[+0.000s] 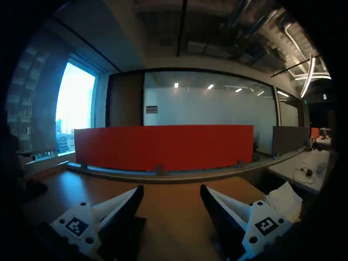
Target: Fold towel
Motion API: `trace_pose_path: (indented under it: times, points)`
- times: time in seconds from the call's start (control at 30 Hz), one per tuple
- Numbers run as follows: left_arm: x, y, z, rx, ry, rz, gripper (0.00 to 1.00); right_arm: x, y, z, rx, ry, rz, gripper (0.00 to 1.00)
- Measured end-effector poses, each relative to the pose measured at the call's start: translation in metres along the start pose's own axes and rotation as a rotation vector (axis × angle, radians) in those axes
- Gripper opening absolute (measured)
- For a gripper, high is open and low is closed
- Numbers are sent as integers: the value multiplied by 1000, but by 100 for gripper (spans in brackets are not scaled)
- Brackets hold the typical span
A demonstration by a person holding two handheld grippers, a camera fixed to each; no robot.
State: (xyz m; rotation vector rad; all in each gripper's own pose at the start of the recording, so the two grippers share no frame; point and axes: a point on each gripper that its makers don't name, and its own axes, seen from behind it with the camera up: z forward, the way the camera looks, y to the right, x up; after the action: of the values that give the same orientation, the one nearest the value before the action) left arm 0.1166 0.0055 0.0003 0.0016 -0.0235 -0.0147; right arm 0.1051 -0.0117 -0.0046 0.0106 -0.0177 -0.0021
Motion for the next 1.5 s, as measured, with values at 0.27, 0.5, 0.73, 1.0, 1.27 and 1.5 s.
trace_pose_path:
  times: [0.27,0.5,0.73,1.0,1.27,1.5]
  points:
    - [15,4,3,-7,-20,11,96,18,-4,1,5,-11,8,100]
    - [14,14,4,-49,-59,27,96,22,-13,3,52,-43,-30,100]
    - [10,29,3,-126,-109,43,96,15,-37,0,160,-104,-99,100]
    - [-2,49,-2,-237,-182,75,96,1,-76,-12,333,-173,-179,100]
    - [-9,59,-3,-291,-215,108,96,-9,-90,-16,411,-219,-205,100]
    - [-31,69,-5,-331,-257,131,96,-23,-97,-17,456,-259,-232,100]
